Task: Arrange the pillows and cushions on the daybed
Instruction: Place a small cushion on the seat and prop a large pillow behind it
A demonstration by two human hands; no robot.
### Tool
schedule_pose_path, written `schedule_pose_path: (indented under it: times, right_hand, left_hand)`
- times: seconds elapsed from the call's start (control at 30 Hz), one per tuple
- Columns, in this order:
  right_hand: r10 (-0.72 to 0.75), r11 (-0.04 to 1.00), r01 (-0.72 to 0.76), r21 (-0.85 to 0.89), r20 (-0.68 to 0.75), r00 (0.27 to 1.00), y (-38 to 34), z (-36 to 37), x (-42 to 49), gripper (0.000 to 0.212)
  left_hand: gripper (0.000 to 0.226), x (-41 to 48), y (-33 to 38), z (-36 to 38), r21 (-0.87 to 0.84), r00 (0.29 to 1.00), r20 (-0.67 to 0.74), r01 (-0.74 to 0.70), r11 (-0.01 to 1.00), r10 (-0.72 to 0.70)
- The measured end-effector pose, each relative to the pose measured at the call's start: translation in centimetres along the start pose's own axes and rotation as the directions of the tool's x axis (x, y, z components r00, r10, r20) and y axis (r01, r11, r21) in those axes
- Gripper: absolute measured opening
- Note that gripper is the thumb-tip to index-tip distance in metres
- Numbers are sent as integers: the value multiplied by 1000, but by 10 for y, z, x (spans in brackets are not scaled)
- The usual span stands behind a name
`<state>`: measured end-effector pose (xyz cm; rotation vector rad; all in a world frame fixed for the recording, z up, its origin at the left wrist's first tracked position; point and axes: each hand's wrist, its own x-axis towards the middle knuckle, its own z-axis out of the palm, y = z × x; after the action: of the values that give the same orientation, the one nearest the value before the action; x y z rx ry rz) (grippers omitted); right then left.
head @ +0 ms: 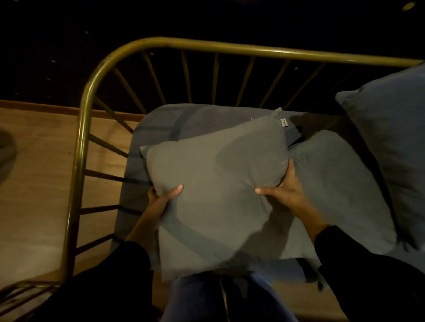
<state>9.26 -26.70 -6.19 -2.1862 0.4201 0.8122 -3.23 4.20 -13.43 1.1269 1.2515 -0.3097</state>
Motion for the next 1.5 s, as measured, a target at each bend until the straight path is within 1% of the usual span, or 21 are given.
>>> schedule_pose_path:
  times: [0.03, 0.07, 0.13, 0.2, 0.23, 0.33, 0.43, 0.53, 0.57, 0.67, 0.73, 0.8, 0.9, 1.0, 1.07, 1.17, 1.27, 1.37, 1.43, 1.5]
  right_hand:
    - [7, 998, -7, 57, -6, 1000, -1, -1, 1, 148]
    - [16, 992, -15, 126, -7, 1000, -4, -2, 0, 143]
    - [36, 966, -28, 258, -26, 999, -12, -2, -8, 121]
    - [45, 930, -15, 368, -73, 996, -17, 2, -18, 99]
    - [36, 914, 7, 405, -99, 994, -16, 6, -24, 93]
    - [9, 876, 54, 480, -127, 992, -11, 24, -43, 82]
    - [41, 860, 1, 511, -71, 997, -1, 46, -55, 84]
    - [75, 877, -56, 477, -21, 997, 8, 62, -57, 96]
    - [90, 885, -72, 459, -17, 996, 12, 65, -56, 97]
    - [107, 918, -91, 387, -18, 994, 19, 68, -56, 92]
    - [94, 928, -82, 363, -16, 995, 20, 68, -57, 91]
    - [90, 937, -75, 340, -29, 996, 21, 69, -54, 89]
    - [122, 944, -105, 313, -36, 992, 20, 70, -54, 92]
    - [148, 955, -124, 269, -70, 986, 20, 70, -63, 89]
    - [161, 960, -133, 247, -95, 982, 22, 71, -66, 87]
    - [146, 964, -111, 244, -132, 980, 21, 70, -70, 84]
    - [151, 968, -107, 228, -187, 971, 20, 68, -74, 82]
    - [184, 967, -141, 213, -196, 963, 28, 73, -72, 87]
    - [217, 968, -190, 162, -170, 961, 32, 80, -67, 96]
    - [260, 965, -249, 83, -169, 951, 30, 86, -61, 99]
  left_hand:
    - [104, -1, 4, 1, 17, 1000, -14, -3, 1000, 4]
    - [108, -3, 9, 1, 45, 999, -26, -17, 999, 18]
    - [122, -6, 24, 2, 90, 996, -29, -83, 993, 86]
    - [124, -10, 45, 1, 110, 986, -24, -159, 981, 162]
    - [126, -12, 57, 0, 132, 980, -18, -196, 972, 200]
    - [146, -16, 86, -11, 288, 965, 31, -257, 922, 260]
    - [150, -19, 92, -28, 378, 960, 24, -268, 886, 280]
    - [145, -14, 72, -48, 363, 975, 9, -211, 908, 223]
    - [143, -10, 60, -56, 359, 978, 11, -200, 912, 210]
    - [142, 28, 14, -80, 390, 973, 27, -221, 894, 228]
    - [137, 43, 2, -83, 426, 967, 32, -243, 872, 253]
    - [140, 39, 8, -79, 445, 969, 11, -227, 866, 248]
    - [146, 24, 21, -73, 460, 970, -13, -211, 862, 244]
    - [150, 3, 23, -71, 484, 965, 11, -235, 843, 263]
    - [153, -8, 27, -69, 496, 966, 8, -227, 838, 257]
    - [153, -13, 32, -66, 492, 969, -2, -213, 844, 246]
    - [147, -16, 33, -64, 475, 967, 9, -229, 850, 256]
    - [147, -28, 33, -56, 505, 981, 13, -173, 845, 193]
    - [134, -33, 31, -46, 605, 988, 13, -133, 785, 157]
    - [119, -38, 28, -35, 723, 977, 17, -159, 672, 212]
